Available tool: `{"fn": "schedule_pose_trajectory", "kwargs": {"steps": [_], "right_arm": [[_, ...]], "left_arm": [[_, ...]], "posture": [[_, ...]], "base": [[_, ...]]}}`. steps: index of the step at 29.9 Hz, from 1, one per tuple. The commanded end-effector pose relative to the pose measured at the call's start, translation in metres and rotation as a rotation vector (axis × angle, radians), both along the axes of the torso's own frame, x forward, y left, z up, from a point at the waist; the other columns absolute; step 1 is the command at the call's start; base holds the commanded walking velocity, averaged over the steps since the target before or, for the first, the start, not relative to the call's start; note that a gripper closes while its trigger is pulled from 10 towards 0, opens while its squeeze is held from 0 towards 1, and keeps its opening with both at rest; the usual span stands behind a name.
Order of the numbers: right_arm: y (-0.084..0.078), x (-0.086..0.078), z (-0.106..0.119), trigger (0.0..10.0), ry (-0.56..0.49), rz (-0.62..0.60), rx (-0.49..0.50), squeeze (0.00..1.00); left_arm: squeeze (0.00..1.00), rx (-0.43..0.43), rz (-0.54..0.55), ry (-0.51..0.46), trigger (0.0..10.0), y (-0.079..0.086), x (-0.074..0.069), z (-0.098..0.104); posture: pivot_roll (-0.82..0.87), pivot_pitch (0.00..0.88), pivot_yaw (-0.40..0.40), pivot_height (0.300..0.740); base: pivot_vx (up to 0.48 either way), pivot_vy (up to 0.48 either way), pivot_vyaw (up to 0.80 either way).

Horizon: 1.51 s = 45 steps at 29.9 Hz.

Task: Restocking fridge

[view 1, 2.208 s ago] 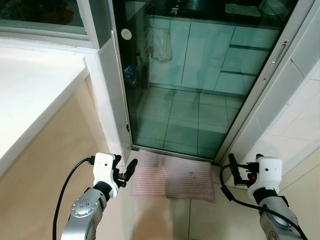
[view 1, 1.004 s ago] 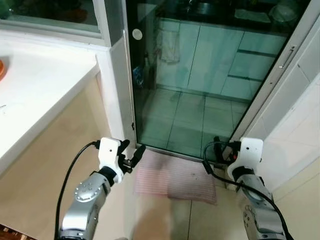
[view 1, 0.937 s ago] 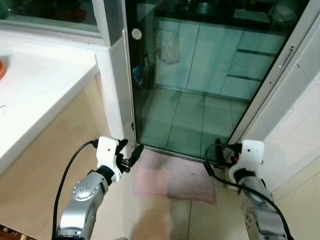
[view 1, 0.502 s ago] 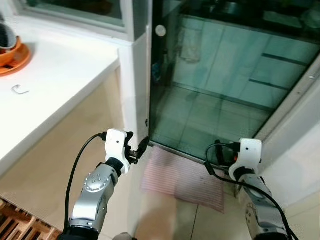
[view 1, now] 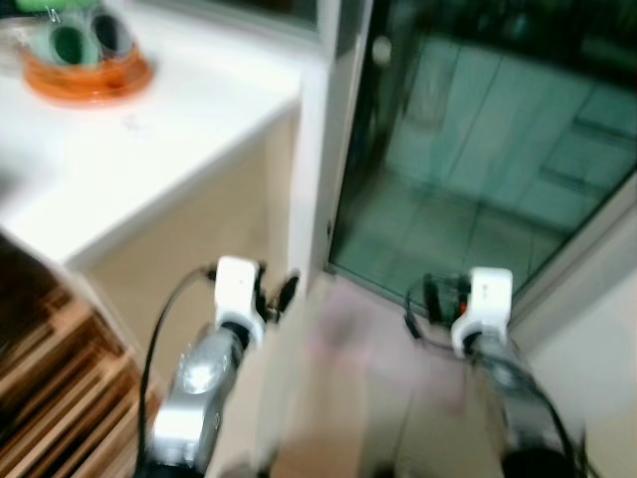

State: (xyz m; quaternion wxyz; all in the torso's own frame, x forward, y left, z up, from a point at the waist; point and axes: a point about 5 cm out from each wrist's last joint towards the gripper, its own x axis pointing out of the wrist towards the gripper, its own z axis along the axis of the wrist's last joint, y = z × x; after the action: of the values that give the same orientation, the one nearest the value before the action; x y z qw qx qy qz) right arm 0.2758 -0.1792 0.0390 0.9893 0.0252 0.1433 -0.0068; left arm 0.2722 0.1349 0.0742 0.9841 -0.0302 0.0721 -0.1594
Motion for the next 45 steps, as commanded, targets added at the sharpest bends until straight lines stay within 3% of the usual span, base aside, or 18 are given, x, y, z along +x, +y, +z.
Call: {"fn": "schedule_pose_trajectory", "kwargs": {"steps": [1,6,13,23,31,32,33,34,35,36,37,38,45], "right_arm": [[-0.007,0.009,0.011,10.0,-0.049,-0.01,-0.005,0.31],[-0.011,0.01,0.01,10.0,-0.06,-0.023,-0.002,0.31],[-0.009,0.005,0.002,10.0,-0.047,-0.018,0.014,0.34],[-0.008,0.003,-0.001,10.0,-0.054,-0.008,0.011,0.4],[-0.011,-0.018,-0.012,10.0,-0.042,0.004,-0.011,0.42],[-0.013,-0.02,-0.013,10.0,-0.042,-0.01,-0.047,0.35],[-0.014,-0.02,-0.013,10.0,-0.042,-0.019,-0.074,0.35],[-0.018,-0.021,-0.013,10.0,-0.041,-0.046,-0.058,0.0],[-0.018,-0.021,-0.013,10.0,-0.041,-0.046,-0.058,0.0],[-0.023,-0.022,-0.013,10.0,-0.048,-0.079,-0.024,0.0],[-0.024,-0.023,-0.011,10.0,-0.061,-0.087,-0.01,0.14],[-0.026,-0.023,-0.009,10.0,-0.076,-0.099,-0.016,1.0],[-0.028,-0.016,0.005,10.0,-0.136,-0.121,-0.026,1.0]], "left_arm": [[0.0,0.01,0.034,-0.004,10.0,0.0,0.005,0.001],[0.0,0.057,0.113,-0.012,10.0,0.009,0.012,0.001],[0.0,0.065,0.063,-0.009,10.0,-0.001,0.009,0.001],[0.0,0.101,0.083,0.008,10.0,0.001,0.012,-0.004],[0.0,0.117,0.11,0.01,10.0,0.003,0.014,-0.006],[0.0,0.113,0.106,0.019,10.0,0.003,0.014,-0.007],[0.0,0.11,0.104,0.026,10.0,0.003,0.014,-0.008],[0.04,0.092,0.107,0.027,10.0,0.006,0.014,-0.007],[0.04,0.092,0.107,0.027,10.0,0.006,0.014,-0.007],[1.0,0.097,0.101,0.0,10.0,0.011,0.013,-0.006],[1.0,0.108,0.099,-0.003,10.0,0.012,0.013,-0.006],[1.0,0.105,0.106,0.009,10.0,0.014,0.013,-0.007],[1.0,0.049,0.139,-0.006,10.0,0.018,0.02,-0.001]], "posture": [[0.02,0.0,-0.051,0.74],[0.02,0.0,-0.044,0.74],[0.01,0.0,-0.034,0.74],[0.01,0.0,-0.027,0.74],[-0.01,0.0,-0.01,0.74],[-0.01,0.0,-0.004,0.74],[-0.01,0.0,-0.004,0.74],[-0.02,0.0,0.0,0.74],[-0.02,0.0,0.0,0.74],[-0.02,0.0,0.003,0.74],[-0.02,0.0,0.003,0.74],[-0.02,0.0,0.003,0.74],[-0.02,0.0,-0.003,0.74]], "base": [[-0.364,0.315,0.66],[-0.361,0.319,0.65],[-0.35,0.331,0.63],[-0.136,0.136,0.63],[0.0,0.0,0.64],[0.0,0.0,0.64],[0.0,0.0,0.64],[0.0,0.0,0.0],[0.0,0.0,0.0],[0.0,0.0,0.0],[0.0,0.0,0.0],[0.0,0.0,0.0],[0.0,0.0,0.0]]}}
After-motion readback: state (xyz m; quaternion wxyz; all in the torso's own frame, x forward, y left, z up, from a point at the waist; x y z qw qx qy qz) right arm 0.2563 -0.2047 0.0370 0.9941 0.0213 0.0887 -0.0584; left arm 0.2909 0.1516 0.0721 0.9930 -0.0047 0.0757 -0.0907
